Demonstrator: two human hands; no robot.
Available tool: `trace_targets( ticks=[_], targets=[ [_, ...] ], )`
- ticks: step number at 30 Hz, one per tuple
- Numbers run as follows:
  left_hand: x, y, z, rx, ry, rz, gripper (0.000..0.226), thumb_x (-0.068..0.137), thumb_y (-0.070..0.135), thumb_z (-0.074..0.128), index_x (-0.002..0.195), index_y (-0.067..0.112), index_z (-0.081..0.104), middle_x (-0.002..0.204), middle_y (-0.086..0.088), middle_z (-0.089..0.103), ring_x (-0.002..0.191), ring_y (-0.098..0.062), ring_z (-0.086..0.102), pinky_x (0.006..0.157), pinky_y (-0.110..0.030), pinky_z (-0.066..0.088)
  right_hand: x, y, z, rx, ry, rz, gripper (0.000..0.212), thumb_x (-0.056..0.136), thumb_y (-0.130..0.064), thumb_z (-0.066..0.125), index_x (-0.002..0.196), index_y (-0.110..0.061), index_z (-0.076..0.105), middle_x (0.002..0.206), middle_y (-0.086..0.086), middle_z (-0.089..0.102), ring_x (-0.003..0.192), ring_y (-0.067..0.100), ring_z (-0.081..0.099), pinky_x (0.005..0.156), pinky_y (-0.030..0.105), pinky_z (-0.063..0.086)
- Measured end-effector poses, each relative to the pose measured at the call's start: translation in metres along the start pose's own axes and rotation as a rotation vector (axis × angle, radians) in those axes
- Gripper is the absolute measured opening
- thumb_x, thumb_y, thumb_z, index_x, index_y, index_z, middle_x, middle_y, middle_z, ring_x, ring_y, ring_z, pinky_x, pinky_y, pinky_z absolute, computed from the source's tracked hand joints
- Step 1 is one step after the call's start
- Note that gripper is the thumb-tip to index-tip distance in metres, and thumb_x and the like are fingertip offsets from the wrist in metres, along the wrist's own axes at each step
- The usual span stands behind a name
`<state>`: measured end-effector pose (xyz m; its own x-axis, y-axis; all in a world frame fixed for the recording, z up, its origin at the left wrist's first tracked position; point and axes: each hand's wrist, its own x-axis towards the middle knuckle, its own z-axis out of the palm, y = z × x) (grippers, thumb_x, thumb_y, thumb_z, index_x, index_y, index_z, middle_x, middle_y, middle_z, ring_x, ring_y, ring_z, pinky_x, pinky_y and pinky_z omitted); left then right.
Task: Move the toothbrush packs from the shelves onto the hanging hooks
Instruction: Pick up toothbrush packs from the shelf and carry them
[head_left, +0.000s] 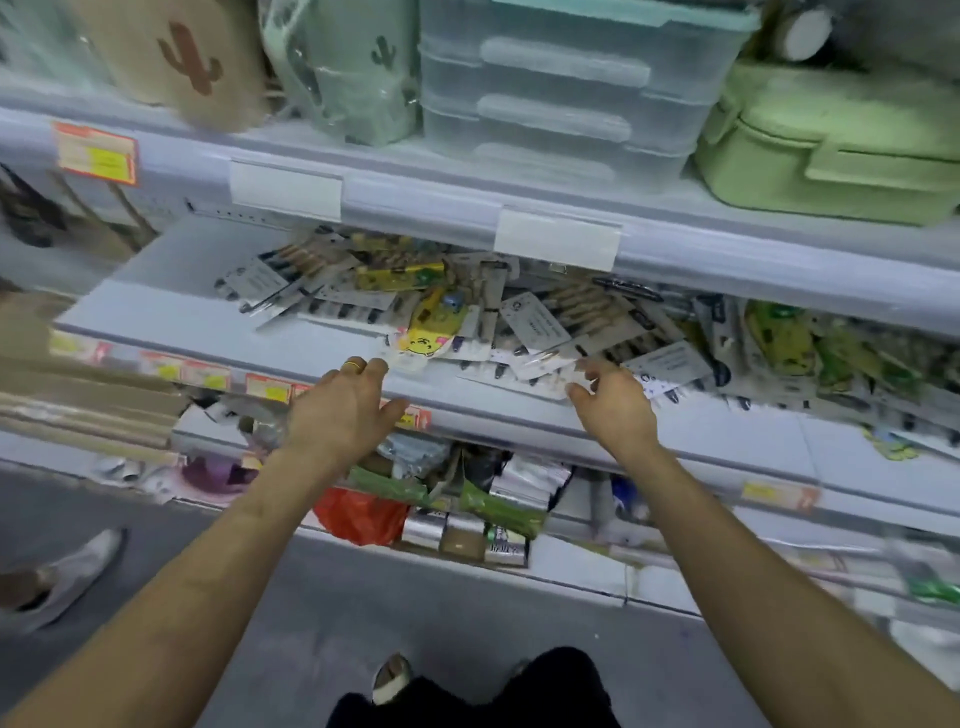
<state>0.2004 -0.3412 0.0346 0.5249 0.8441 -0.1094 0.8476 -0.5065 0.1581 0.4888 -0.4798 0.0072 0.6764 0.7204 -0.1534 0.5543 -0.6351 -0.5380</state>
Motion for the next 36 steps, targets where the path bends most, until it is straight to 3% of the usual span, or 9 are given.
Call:
trace_targets(
  ticks=[6, 9, 14, 17, 19, 22, 29, 33, 36],
  targets=[
    [0.041, -0.018, 0.011, -0.018, -0.072, -0.003, 0.063, 0.103, 0.059, 0.05, 0.146, 0.014, 0.043, 0.142, -0.015, 0.055, 0.122, -0.043, 0.059, 0.091, -0.052, 0.052, 0.03, 0.009, 0.012, 0.42, 0.057, 0.303, 0.044, 0.093, -0.05, 0.066, 0.121, -0.016, 0.067, 0.116, 0.012, 0.071, 0.101, 0.035, 0.067, 0.092, 0.054, 0.059],
    [0.055, -0.017, 0.012, 0.006, -0.073, 0.009, 0.065, 0.103, 0.06, 0.049, 0.151, 0.017, 0.04, 0.147, -0.014, 0.052, 0.125, -0.042, 0.058, 0.091, -0.053, 0.05, 0.049, 0.004, 0.009, 0.661, 0.086, 0.383, 0.032, 0.097, -0.036, 0.067, 0.118, -0.011, 0.064, 0.113, 0.013, 0.069, 0.088, 0.029, 0.064, 0.083, 0.046, 0.062],
    [0.064, -0.014, 0.018, 0.014, -0.054, 0.023, 0.064, 0.103, 0.061, 0.047, 0.15, 0.018, 0.041, 0.148, -0.011, 0.051, 0.124, -0.041, 0.059, 0.089, -0.051, 0.05, 0.086, -0.003, 0.014, 0.987, 0.132, 0.563, 0.021, 0.093, -0.008, 0.07, 0.114, -0.005, 0.067, 0.101, 0.014, 0.073, 0.078, 0.028, 0.064, 0.051, 0.03, 0.049],
    [0.069, -0.012, 0.023, -0.001, -0.061, 0.024, 0.067, 0.102, 0.063, 0.047, 0.15, 0.017, 0.041, 0.15, -0.011, 0.05, 0.125, -0.041, 0.058, 0.091, -0.052, 0.05, 0.083, -0.012, 0.016, 1.115, 0.118, 0.605, 0.022, 0.09, -0.007, 0.079, 0.087, -0.014, 0.058, 0.076, 0.009, 0.06, 0.059, 0.02, 0.045, 0.051, 0.031, 0.041],
    [0.072, -0.008, 0.027, -0.024, -0.059, 0.025, 0.066, 0.102, 0.063, 0.048, 0.149, 0.017, 0.04, 0.148, -0.012, 0.051, 0.124, -0.042, 0.059, 0.091, -0.052, 0.05, 0.083, -0.013, 0.018, 1.176, 0.112, 0.601, 0.022, 0.089, -0.002, 0.079, 0.086, -0.012, 0.061, 0.075, 0.008, 0.061, 0.053, 0.018, 0.043, 0.05, 0.031, 0.043],
    [0.075, -0.003, 0.033, -0.09, -0.047, 0.023, 0.066, 0.101, 0.063, 0.05, 0.146, 0.016, 0.039, 0.145, -0.014, 0.054, 0.122, -0.042, 0.06, 0.09, -0.052, 0.049, 0.083, -0.009, 0.02, 1.209, 0.135, 0.582, 0.021, 0.09, 0.002, 0.076, 0.11, -0.002, 0.071, 0.092, 0.012, 0.073, 0.064, 0.021, 0.059, 0.055, 0.033, 0.055],
    [0.085, 0.005, 0.039, -0.293, -0.009, -0.066, 0.079, 0.098, 0.067, 0.054, 0.15, 0.012, 0.032, 0.141, -0.022, 0.055, 0.122, -0.042, 0.059, 0.091, -0.05, 0.048, 0.055, 0.009, 0.012, 1.311, 0.107, 0.547, 0.033, 0.101, 0.01, 0.055, 0.133, 0.01, 0.051, 0.117, 0.03, 0.069, 0.101, 0.041, 0.074, 0.08, 0.056, 0.064],
    [0.091, 0.011, 0.046, -0.492, 0.019, -0.123, 0.077, 0.098, 0.059, 0.062, 0.15, 0.009, 0.034, 0.139, -0.024, 0.054, 0.121, -0.044, 0.059, 0.092, -0.047, 0.048, 0.038, 0.021, 0.007, 1.35, 0.127, 0.54, 0.028, 0.103, 0.008, 0.054, 0.129, -0.001, 0.048, 0.11, 0.026, 0.071, 0.096, 0.035, 0.075, 0.058, 0.042, 0.065],
    [0.095, 0.013, 0.05, -0.586, 0.047, -0.165, 0.061, 0.101, 0.043, 0.065, 0.146, 0.008, 0.042, 0.137, -0.023, 0.055, 0.12, -0.042, 0.059, 0.092, -0.041, 0.046, 0.029, 0.03, 0.005, 1.347, 0.134, 0.528, 0.023, 0.101, 0.006, 0.056, 0.121, -0.005, 0.05, 0.12, 0.029, 0.071, 0.102, 0.035, 0.076, 0.063, 0.039, 0.065]
  ],
)
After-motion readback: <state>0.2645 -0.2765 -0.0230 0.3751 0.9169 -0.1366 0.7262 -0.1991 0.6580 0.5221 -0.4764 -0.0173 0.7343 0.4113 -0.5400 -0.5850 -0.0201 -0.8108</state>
